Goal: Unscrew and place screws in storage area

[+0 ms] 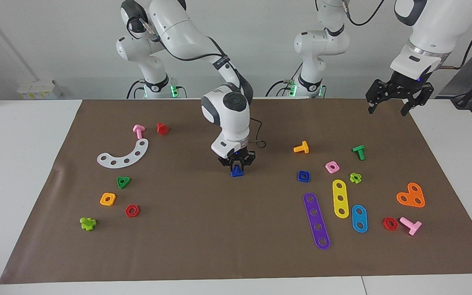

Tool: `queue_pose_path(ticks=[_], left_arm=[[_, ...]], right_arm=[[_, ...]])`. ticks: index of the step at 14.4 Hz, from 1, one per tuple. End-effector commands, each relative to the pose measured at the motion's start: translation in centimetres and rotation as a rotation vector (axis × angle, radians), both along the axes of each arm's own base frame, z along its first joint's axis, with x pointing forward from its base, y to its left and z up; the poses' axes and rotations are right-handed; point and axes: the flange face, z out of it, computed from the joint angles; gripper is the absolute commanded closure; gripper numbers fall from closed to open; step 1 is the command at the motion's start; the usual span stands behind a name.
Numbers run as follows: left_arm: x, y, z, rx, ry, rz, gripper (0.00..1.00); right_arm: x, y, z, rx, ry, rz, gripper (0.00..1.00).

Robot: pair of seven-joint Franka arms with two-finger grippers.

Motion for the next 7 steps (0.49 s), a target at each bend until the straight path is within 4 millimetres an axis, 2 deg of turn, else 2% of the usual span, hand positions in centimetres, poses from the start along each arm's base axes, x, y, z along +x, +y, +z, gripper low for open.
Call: queue_pose_path(ticks=[1,3,4,7], left_arm=[[-1.2,0.4,0.1,0.009,0.025,-0.008,0.0],[-1.3,0.4,0.0,0.01,0.035,0.002,0.0],[-1.5,0.4,0.0,0.009,0.05,0.002,0.0],[-1.8,0.6,0.0,0.008,0.068,0.014,0.0]], right_arm=[[-0.1,-0.5,0.2,-0.007,-0.012,0.006,1.0],[1.1,-1.8,0.8,-0.006,-0.016,-0.008,1.0],[1.4,-2.5,1.9,0.0,-0.023,-0.012,1.0],[2.6,-6.0,6.8,0.009,-0.037,-0.035,1.0]])
